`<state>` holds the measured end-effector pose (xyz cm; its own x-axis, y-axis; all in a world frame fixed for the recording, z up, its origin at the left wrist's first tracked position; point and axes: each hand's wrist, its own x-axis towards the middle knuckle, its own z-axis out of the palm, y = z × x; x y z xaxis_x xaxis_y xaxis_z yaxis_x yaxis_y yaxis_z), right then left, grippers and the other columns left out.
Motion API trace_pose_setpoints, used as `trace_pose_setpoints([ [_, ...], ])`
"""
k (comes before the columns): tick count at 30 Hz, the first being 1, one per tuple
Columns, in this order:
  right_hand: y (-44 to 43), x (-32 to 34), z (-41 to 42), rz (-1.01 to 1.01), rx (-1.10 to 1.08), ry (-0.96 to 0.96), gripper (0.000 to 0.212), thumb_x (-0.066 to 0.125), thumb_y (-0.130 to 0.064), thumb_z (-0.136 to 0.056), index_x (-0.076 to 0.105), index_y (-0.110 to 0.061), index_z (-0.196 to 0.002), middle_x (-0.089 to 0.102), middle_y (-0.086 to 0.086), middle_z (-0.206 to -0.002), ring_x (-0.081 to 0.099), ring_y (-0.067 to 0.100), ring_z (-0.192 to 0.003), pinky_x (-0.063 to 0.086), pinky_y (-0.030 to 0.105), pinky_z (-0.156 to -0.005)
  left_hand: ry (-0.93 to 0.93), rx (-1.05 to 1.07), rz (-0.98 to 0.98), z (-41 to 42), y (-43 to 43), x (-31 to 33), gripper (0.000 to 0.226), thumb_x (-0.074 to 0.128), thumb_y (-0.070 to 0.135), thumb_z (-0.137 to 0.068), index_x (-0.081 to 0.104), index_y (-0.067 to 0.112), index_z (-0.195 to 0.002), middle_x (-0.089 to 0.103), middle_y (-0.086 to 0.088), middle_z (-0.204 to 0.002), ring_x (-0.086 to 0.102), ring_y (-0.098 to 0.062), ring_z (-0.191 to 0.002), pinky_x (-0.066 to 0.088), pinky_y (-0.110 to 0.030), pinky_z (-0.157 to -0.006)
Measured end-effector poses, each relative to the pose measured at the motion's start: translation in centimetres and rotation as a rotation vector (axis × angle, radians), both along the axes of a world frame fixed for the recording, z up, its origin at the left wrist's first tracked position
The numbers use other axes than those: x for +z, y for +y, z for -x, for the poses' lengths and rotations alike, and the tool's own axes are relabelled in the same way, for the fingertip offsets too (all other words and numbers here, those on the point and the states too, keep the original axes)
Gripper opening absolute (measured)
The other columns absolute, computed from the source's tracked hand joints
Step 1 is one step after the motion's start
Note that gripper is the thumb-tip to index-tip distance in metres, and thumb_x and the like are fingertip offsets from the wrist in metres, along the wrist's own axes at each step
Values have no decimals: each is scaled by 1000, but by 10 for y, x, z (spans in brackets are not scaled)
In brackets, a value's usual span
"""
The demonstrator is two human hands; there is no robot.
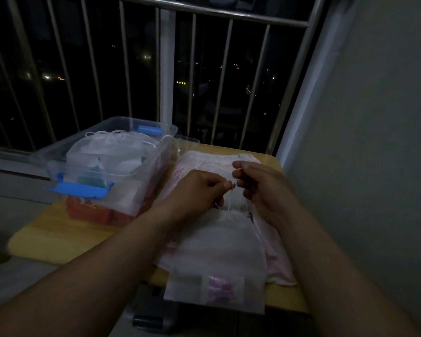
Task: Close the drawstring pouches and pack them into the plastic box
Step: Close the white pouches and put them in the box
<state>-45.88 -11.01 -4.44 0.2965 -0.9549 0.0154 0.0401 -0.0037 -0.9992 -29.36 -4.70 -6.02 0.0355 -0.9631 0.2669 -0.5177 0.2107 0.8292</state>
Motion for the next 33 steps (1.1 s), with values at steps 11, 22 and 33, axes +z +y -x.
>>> trace_pose_setpoints([
  [11,7,-12,0,-104,-14,171,16,66,-21,-98,76,-10,-93,76,8,-86,67,20,-80,52,34,-72,279,126,-75,2,-7,-2,23,62,26,-103,74,6,-97,67,-4,-67,54,0,-49,44,-12,-51],
  [22,15,-26,-2,-267,180,-59,11,67,-6,-93,76,-1,-98,75,21,-98,71,30,-87,56,43,-90,352,148,-49,5,-7,-8,25,57,26,-105,74,9,-98,67,-5,-65,58,-3,-50,44,-15,-53],
  [33,21,-21,-11,-71,205,312,24,79,-27,-63,80,-6,-75,77,19,-91,72,38,-100,53,57,-103,539,124,-6,-6,-10,0,26,51,29,-107,73,15,-106,77,-1,-91,75,-15,-85,60,-28,-79],
])
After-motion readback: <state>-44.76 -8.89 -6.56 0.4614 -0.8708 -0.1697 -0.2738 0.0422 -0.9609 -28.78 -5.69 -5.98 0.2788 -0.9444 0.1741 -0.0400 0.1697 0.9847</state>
